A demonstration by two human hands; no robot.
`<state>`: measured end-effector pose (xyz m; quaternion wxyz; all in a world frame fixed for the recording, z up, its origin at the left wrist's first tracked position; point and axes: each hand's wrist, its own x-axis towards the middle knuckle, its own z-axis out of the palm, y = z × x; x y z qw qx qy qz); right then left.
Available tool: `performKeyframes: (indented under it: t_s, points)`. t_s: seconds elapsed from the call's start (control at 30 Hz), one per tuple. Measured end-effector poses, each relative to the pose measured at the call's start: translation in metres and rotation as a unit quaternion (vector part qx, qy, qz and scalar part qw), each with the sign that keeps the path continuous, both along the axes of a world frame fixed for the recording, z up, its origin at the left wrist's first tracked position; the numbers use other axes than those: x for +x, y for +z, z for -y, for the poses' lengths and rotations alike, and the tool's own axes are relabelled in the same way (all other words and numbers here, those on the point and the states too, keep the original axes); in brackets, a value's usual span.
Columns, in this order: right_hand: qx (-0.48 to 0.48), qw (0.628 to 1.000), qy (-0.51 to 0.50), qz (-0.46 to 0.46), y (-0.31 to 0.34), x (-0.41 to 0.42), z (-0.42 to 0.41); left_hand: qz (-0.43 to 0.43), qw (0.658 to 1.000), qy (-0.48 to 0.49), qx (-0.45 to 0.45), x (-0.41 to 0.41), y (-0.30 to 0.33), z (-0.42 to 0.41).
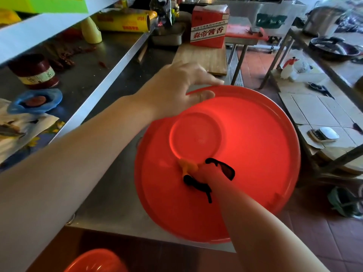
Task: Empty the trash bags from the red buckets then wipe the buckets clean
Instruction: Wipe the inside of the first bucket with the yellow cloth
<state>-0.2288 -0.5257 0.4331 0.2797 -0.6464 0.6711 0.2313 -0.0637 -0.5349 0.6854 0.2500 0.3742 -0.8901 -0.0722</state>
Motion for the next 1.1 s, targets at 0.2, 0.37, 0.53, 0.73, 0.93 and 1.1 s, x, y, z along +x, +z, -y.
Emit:
performKeyframes:
  t_s: [0.2,0.37,0.53,0.73,0.93,1.1]
  points:
    - [0.021,0.999,-0.024,0.006,-0.011,0.002,0.004,0.07,0.997,-0.014,0.036,-0.006,-0.009,-0.026]
    - [0.027,0.997,-0.065,0.029,-0.01,0.001,0.004,-0.069,0.995,0.045,-0.049,0.003,-0.023,-0.025]
    - [0.018,0.99,-0.118,0.074,-0.009,-0.001,0.002,-0.072,0.994,0.025,-0.074,-0.001,-0.03,-0.03]
    - [-0.023,0.983,-0.141,0.115,-0.011,-0.012,-0.009,-0.022,0.999,-0.01,0.022,-0.015,-0.041,-0.032]
    - [-0.038,0.974,-0.128,0.183,-0.057,-0.03,-0.004,-0.017,0.998,-0.033,0.047,-0.018,-0.036,-0.023]
    - [-0.061,0.98,-0.083,0.172,-0.002,-0.029,-0.046,-0.019,0.996,-0.053,0.062,-0.024,-0.036,-0.024]
